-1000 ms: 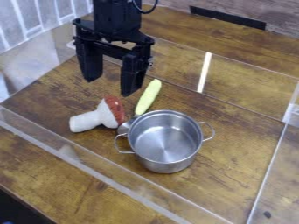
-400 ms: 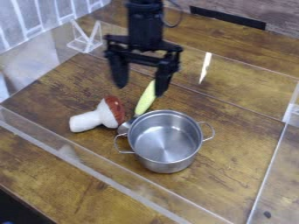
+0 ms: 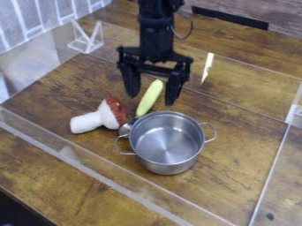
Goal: Move the green spoon to the left
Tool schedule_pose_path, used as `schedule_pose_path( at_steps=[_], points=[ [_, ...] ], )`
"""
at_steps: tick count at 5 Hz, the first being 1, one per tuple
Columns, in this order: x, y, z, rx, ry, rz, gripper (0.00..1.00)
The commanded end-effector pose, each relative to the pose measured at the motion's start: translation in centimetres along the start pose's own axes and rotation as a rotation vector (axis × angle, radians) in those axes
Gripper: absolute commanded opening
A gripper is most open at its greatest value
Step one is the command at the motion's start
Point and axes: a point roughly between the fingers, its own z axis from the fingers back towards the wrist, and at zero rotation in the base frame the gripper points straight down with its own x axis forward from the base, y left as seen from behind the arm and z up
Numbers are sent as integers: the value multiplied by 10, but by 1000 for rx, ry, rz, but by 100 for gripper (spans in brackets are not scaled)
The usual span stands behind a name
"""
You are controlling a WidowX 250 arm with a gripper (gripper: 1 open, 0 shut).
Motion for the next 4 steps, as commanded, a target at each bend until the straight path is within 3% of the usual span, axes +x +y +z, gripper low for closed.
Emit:
schedule_pose_path(
  at_steps=[1, 2, 3, 4],
  points=[
    [14, -4, 8, -16, -50, -20, 100],
    [28, -4, 1, -22, -50, -27, 100],
    [33, -7, -6, -23, -45, -60, 100],
    [36, -11, -12, -22, -38, -93, 0]
  ],
)
